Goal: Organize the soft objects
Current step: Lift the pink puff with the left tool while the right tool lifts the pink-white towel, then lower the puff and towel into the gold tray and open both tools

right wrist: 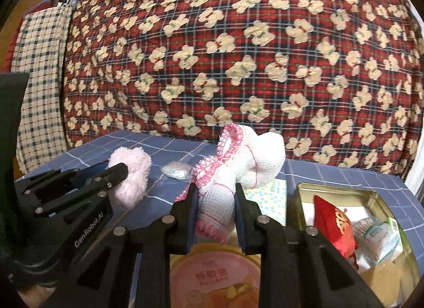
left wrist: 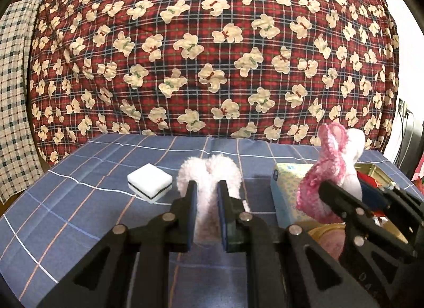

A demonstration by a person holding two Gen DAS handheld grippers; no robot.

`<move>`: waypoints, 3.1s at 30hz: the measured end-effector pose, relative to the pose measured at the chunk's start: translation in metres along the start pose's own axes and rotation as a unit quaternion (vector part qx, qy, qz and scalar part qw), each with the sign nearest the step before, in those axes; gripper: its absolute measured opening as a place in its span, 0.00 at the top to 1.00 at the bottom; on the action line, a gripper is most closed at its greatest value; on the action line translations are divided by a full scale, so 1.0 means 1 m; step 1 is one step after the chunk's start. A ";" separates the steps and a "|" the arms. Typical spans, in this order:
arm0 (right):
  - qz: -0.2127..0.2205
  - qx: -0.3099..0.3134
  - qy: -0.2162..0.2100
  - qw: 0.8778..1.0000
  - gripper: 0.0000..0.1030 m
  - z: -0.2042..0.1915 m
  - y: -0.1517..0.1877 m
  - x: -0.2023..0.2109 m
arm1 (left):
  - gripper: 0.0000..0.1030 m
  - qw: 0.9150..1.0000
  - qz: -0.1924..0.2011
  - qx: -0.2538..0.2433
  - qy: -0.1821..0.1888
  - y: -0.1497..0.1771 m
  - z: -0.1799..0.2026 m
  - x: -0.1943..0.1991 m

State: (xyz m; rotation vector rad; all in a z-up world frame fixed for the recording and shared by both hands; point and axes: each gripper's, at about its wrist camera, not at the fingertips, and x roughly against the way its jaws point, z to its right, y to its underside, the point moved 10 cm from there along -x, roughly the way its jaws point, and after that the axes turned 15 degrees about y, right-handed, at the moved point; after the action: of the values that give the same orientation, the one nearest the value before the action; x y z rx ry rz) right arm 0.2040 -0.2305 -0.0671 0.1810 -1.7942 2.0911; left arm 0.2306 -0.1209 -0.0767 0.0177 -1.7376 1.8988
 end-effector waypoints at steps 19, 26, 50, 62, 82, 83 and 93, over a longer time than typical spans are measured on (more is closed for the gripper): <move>0.026 -0.032 0.030 0.999 0.73 0.023 -0.001 0.013 | 0.88 1.000 0.007 -0.021 0.001 -0.001 0.014 0.001; 0.027 -0.040 0.031 0.998 0.73 0.029 0.000 0.014 | 0.88 1.000 0.006 -0.029 0.006 0.000 0.022 0.000; 0.032 -0.060 0.041 0.997 0.73 0.047 0.000 0.017 | 0.88 0.999 0.002 -0.035 0.021 0.001 0.046 -0.007; 0.048 -0.063 0.038 0.996 0.73 0.049 -0.002 0.026 | 0.88 1.000 0.011 -0.012 0.025 0.000 0.041 -0.004; 0.047 -0.096 0.052 0.993 0.73 0.137 -0.014 0.060 | 0.88 0.989 -0.018 -0.022 0.146 -0.023 0.149 0.000; 0.045 -0.098 0.057 0.993 0.73 0.144 -0.014 0.059 | 0.88 0.988 -0.022 -0.026 0.150 -0.023 0.155 -0.002; -0.002 -0.097 0.081 0.992 0.73 0.197 0.015 0.050 | 0.88 0.977 -0.053 -0.039 0.201 -0.009 0.213 -0.002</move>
State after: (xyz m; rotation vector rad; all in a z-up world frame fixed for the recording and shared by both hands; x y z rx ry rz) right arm 0.1238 -0.4141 -0.0289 -0.0375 -1.8809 1.8550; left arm 0.1607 -0.3184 -0.0353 -0.2793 -1.4985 1.6216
